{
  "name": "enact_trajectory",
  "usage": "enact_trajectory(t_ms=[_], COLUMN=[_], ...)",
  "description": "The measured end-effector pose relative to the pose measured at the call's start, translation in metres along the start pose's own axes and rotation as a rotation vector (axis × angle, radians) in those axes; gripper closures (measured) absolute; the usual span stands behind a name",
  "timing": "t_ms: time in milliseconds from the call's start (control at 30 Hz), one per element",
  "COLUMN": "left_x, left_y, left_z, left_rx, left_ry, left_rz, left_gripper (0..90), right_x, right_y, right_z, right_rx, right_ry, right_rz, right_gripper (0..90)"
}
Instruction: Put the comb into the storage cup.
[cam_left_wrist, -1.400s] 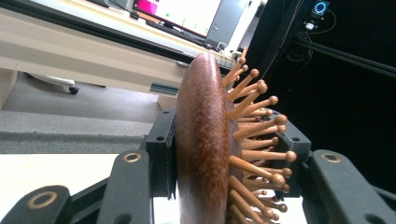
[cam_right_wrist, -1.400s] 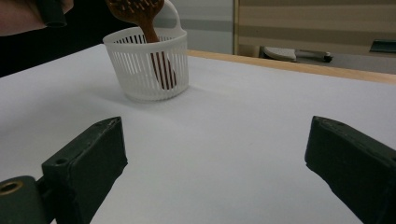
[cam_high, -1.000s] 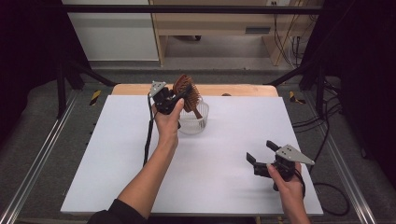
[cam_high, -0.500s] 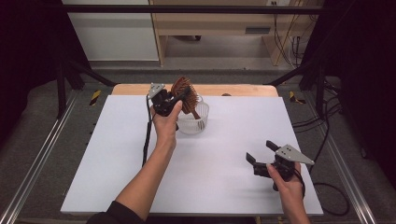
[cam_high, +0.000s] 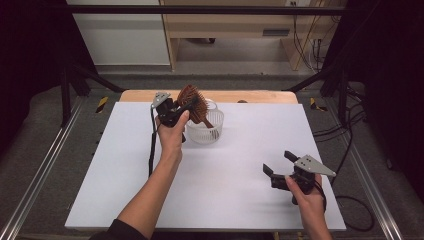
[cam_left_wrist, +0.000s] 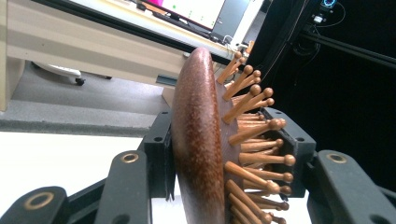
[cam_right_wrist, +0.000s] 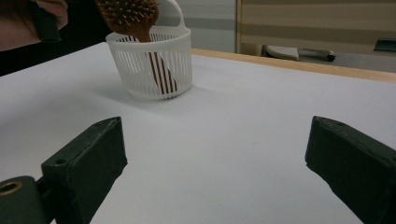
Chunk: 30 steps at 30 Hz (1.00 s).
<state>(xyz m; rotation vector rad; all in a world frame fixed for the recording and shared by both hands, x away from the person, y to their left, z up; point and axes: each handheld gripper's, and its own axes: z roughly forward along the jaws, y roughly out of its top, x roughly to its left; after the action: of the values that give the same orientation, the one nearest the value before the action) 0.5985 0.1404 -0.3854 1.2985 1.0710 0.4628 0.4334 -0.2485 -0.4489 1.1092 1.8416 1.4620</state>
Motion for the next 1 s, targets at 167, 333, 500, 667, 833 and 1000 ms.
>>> enact_trajectory(t_ms=[167,333,500,667,833,1000], left_x=[0.006,0.011,0.016,0.018,0.023,0.028], left_y=[-0.001,-0.002,-0.002,-0.001,-0.003,-0.004], left_z=[-0.003,-0.007,-0.009,-0.011,-0.012,-0.013], left_rx=[0.004,0.014,0.027,0.037,0.041,0.044], left_ry=[-0.002,-0.006,-0.018,-0.020,-0.024,-0.019], left_rz=[-0.010,-0.005,-0.011,-0.013,-0.028,-0.049], left_gripper=[49.3,48.8,48.4,47.9,47.1,46.4], right_x=[0.001,0.001,0.001,0.002,0.003,0.004], right_y=[0.000,-0.001,-0.001,-0.001,-0.001,-0.001], right_z=[0.001,0.001,0.001,0.002,0.003,0.003], right_rx=[0.004,0.008,0.013,0.015,0.018,0.020], right_ry=[0.003,0.005,0.009,0.013,0.015,0.019], right_rz=[0.000,-0.001,-0.003,0.000,0.001,0.002], right_gripper=[5.4,5.4,5.3,5.3,5.3,5.3])
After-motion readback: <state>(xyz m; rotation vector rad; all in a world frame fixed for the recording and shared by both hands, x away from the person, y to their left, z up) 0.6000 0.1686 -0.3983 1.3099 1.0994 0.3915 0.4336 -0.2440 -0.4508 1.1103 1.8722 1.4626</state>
